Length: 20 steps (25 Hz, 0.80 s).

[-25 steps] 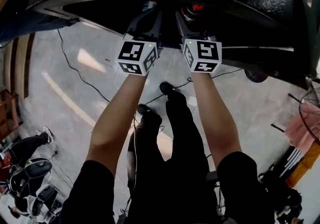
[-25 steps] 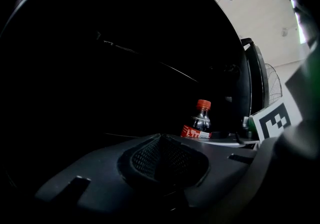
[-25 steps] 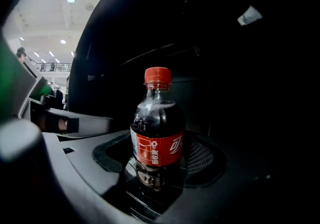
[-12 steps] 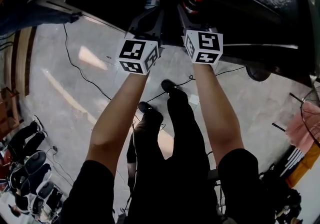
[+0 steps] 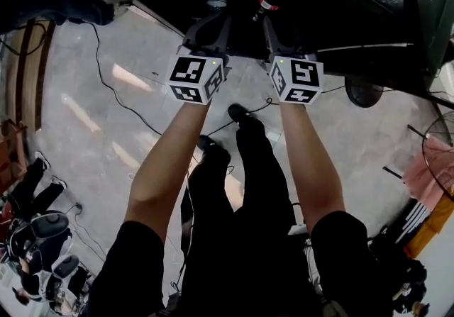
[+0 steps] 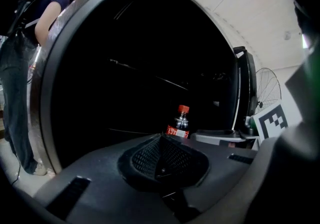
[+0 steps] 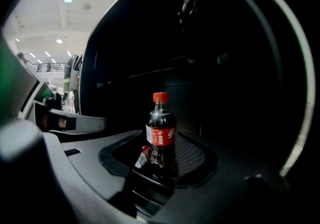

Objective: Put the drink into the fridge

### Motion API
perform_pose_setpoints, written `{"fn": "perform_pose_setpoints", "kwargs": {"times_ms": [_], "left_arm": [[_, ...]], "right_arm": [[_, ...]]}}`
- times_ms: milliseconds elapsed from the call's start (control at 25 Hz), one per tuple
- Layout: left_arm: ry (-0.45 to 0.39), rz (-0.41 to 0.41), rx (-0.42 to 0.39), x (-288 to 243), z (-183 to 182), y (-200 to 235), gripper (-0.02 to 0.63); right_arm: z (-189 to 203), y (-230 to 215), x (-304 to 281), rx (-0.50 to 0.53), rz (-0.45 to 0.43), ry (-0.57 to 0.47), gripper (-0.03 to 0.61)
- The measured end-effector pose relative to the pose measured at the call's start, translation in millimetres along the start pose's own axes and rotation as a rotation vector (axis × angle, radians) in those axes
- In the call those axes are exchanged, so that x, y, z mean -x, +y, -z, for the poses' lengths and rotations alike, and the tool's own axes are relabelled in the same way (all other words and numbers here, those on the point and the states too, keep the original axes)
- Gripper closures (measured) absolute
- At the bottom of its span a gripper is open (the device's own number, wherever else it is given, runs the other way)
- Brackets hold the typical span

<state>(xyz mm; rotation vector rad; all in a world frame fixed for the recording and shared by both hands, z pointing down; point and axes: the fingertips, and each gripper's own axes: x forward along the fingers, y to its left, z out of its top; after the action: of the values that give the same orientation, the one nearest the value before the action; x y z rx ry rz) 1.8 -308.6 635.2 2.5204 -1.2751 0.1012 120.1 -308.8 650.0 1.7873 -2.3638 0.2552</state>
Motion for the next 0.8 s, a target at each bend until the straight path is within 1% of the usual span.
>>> {"fn": "perform_pose_setpoints", "kwargs": {"times_ms": [40, 80, 160, 240, 320, 400, 520, 640, 800], "left_arm": [[0.001, -0.002, 0.005, 7, -4, -2, 0.598], [0.003, -0.005, 0.013, 15, -9, -6, 0.598], [-0.005, -0.015, 0.029, 34, -23, -15, 0.598], [-0.032, -0.028, 0.038, 53, -47, -25, 0.598], [-0.058, -0.040, 0.048, 73, -77, -34, 0.598], [-0.073, -0.057, 0.063, 94, -107, -42, 0.598], [-0.083, -0.099, 0.077, 122, -150, -47, 0.598], [-0.095, -0.116, 0.057, 153, -190, -57, 0.598], [-0.128, -0.104, -0.006, 197, -240, -76, 0.599]], "right_arm": [[-4, 3, 10, -0.005, 0.003, 0.005, 0.407], [-9, 8, 21, -0.004, -0.001, 0.010, 0.456], [-23, 20, 44, 0.008, -0.016, 0.019, 0.492], [-48, 30, 66, 0.014, -0.019, 0.015, 0.527], [-80, 42, 87, 0.015, -0.033, 0.003, 0.546], [-116, 59, 107, 0.024, -0.067, -0.018, 0.553], [-170, 74, 134, -0.004, -0.092, -0.054, 0.555], [-217, 81, 164, -0.023, -0.098, -0.085, 0.555], [-274, 88, 205, 0.025, -0.114, -0.161, 0.555]]}}
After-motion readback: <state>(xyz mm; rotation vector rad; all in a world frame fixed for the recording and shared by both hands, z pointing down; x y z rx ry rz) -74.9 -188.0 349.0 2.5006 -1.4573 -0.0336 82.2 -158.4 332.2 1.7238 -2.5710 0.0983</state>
